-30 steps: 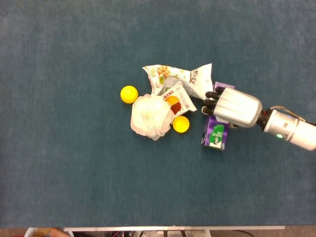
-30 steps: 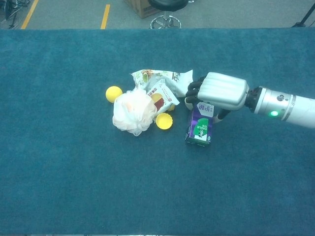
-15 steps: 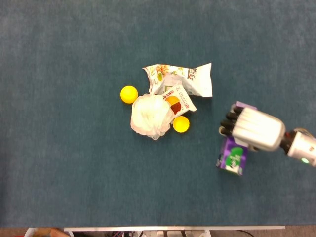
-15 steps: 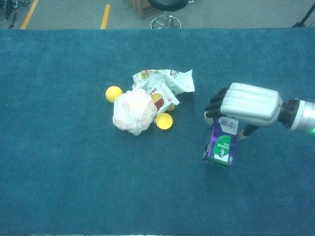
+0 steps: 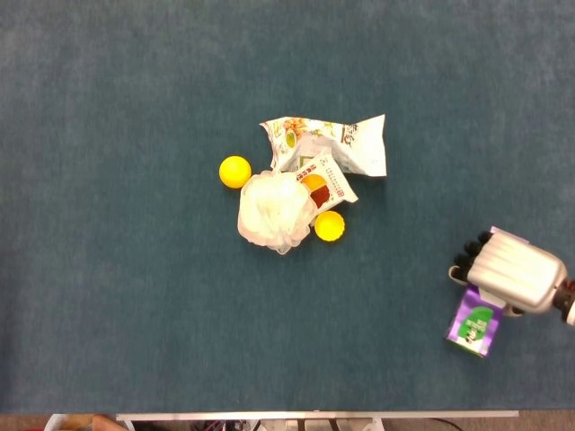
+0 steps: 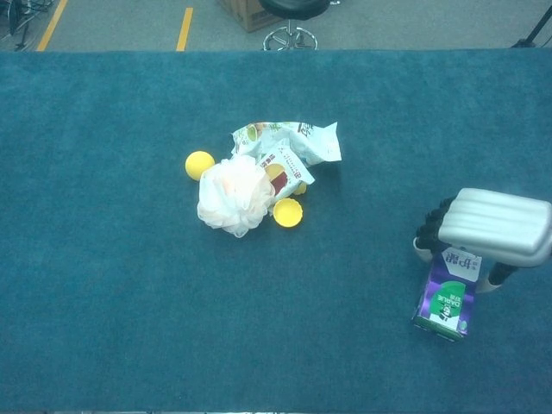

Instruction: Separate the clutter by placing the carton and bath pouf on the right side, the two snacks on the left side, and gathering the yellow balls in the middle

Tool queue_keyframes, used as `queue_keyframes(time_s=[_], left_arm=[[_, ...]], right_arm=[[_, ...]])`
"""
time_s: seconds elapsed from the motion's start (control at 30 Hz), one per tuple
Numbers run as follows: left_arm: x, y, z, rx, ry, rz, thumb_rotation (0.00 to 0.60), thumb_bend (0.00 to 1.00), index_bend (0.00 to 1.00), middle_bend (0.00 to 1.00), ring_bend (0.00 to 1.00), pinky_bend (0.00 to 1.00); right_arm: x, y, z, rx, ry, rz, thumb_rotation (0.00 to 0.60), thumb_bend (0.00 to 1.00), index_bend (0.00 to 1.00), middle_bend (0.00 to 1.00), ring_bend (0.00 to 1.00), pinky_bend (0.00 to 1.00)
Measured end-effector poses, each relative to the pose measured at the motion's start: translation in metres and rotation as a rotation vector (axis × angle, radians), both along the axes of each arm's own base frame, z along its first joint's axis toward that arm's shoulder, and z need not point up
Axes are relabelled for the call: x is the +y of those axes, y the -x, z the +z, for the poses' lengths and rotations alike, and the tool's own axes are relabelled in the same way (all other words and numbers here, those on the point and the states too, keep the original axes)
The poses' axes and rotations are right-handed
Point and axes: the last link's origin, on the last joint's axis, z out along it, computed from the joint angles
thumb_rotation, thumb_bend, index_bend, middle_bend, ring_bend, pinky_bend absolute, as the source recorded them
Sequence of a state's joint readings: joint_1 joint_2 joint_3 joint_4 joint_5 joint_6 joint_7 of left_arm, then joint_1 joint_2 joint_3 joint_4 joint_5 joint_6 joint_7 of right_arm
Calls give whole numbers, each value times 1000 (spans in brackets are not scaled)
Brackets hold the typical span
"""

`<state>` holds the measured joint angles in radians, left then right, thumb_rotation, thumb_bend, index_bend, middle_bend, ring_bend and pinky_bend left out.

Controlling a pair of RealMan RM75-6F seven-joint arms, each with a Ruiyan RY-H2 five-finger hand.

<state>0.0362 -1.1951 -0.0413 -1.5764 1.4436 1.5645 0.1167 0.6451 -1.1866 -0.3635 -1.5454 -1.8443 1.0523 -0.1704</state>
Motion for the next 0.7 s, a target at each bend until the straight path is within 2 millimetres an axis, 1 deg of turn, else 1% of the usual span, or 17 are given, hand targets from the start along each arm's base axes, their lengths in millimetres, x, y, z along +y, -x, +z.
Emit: queue_keyframes(time_s=[0.1,0.2,0.3,0.4,0.5,0.7], left_arm=[[0,-1,1,0,-3,-2,600,445,320,183,90,197],[0,-3,1,-1,-5,-9,600,445,320,177,90,197],[1,-6,2,-1,-4,-22,600,445,320,173,90,197],[1,-10,2,1,-1,-34,600,445,320,169,90,197],[2,-12,2,2,1,-42,600,445,320,164,90,197],[3,-14,1,0,5,-48,600,446,320,160,90,197]], right_arm=[[2,5,1,39,-14,-23,600,0,390,545,447,463],[4,7,3,76,-26,-49,600,0,252,420,339,428],[5,6,4,92,-30,-65,600,0,167,315,269,403],[5,4,6,95,-29,-67,600,0,93,220,215,384],[4,1,7,88,-24,-64,600,0,35,164,190,374],[2,-4,10,67,-9,-53,600,0,9,148,181,374]])
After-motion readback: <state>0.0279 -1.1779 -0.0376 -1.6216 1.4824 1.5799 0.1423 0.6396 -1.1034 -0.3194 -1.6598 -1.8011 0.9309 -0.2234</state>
